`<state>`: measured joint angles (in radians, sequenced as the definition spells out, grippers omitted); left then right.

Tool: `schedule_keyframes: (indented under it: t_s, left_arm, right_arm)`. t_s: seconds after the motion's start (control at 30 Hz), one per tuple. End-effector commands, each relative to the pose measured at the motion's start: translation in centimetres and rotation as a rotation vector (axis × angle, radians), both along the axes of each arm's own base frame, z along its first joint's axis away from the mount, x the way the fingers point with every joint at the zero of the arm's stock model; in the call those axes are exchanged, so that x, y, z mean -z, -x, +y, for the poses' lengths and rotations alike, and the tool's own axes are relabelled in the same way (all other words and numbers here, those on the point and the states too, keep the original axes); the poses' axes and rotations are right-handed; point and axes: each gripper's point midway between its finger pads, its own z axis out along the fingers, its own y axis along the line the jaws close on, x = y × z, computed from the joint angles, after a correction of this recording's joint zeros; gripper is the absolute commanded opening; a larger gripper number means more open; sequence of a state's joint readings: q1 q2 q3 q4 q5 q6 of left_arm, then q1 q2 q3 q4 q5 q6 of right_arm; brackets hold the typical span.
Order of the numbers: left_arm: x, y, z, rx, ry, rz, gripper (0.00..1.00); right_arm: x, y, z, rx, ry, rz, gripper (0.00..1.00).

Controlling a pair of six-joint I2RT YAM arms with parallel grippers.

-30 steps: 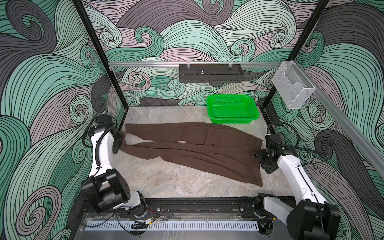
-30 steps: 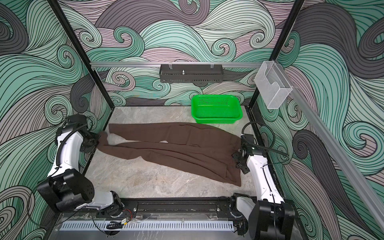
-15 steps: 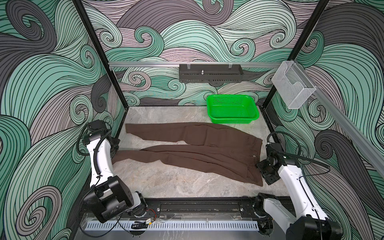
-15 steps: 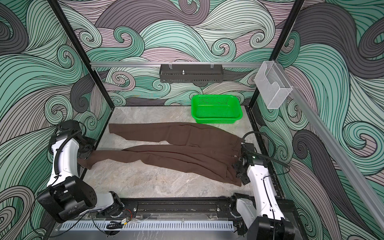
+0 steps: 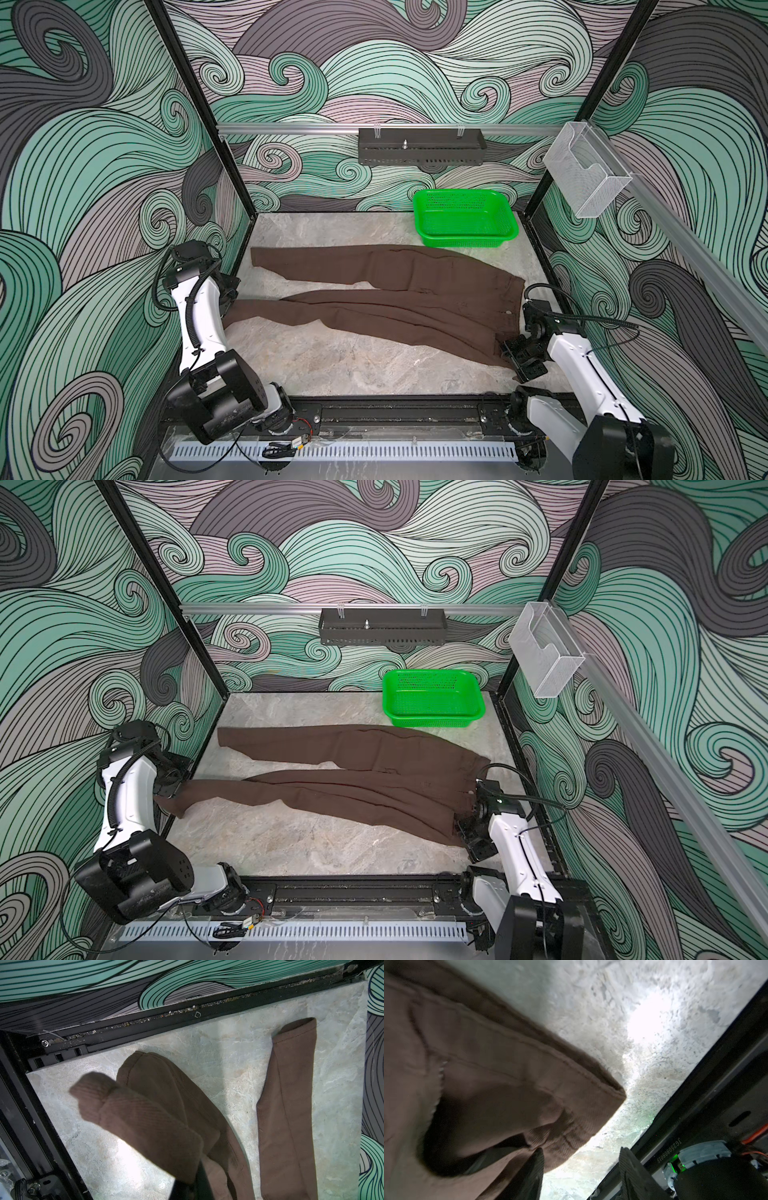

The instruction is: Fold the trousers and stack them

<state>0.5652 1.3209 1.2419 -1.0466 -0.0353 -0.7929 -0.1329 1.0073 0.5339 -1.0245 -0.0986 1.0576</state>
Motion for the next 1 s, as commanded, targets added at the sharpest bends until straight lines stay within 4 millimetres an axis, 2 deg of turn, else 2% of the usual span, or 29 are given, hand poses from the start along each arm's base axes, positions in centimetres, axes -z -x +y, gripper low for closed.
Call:
schedule_keyframes:
  t_s: [0.0,0.13,0.23,0.3,0.37,0.4,0.43,0.6,0.7,0.73,0.83,0.9,0.97]
  left_arm:
    - [-1.2,-0.2,0.5,0.002,-0.01,-0.016,0.0]
    - [-1.3,-0.4,0.6,-0.002,-0.004,-0.029,0.0]
    - [-1.2,-0.6,0.7,-0.002,0.004,-0.034,0.0]
    - [-1.1,-0.9,0.8,-0.002,0.012,-0.042,0.0]
    - [-1.0,-1.2,1.1,-0.004,0.022,-0.059,0.0]
    - [-0.9,-1.4,1.3,-0.006,0.027,-0.067,0.0]
    - [-1.0,-1.6,1.6,-0.01,0.03,-0.081,0.0]
    - [-0.8,-1.6,3.4,-0.04,0.081,-0.127,0.0]
    - [-0.4,-0.5,3.9,-0.069,0.132,-0.121,0.0]
    - [0.6,0.0,4.3,-0.09,0.164,-0.084,0.0]
    - [1.3,1.3,5.2,-0.139,0.175,-0.067,0.0]
    - [1.2,0.8,5.3,-0.144,0.188,-0.099,0.0]
    - [0.8,-0.7,5.0,-0.131,0.223,-0.165,0.0]
  right_arm:
    - [0.8,0.2,0.2,0.038,-0.011,0.023,0.61]
    - [1.7,-0.1,-0.7,0.088,0.04,0.023,0.62]
    - [2.1,-1.1,-1.3,0.134,0.067,-0.003,0.54]
    - [2.0,-1.9,-1.9,0.172,0.092,-0.021,0.38]
    - [1.6,-2.8,-2.6,0.217,0.103,-0.047,0.13]
    - [1.3,-3.1,-2.9,0.228,0.107,-0.06,0.04]
    - [0.8,-3.6,-3.5,0.246,0.112,-0.079,0.0]
    - [-1.7,-4.9,-6.9,0.352,0.139,-0.134,0.0]
    - [-2.1,-4.9,-7.7,0.387,0.145,-0.115,0.0]
    - [-2.2,-5.0,-8.0,0.4,0.152,-0.116,0.0]
    - [-2.7,-5.1,-9.2,0.429,0.185,-0.119,0.0]
    - [-3.1,-5.7,-9.6,0.443,0.184,-0.126,0.0]
    - [-3.8,-6.8,-9.8,0.47,0.164,-0.151,0.0]
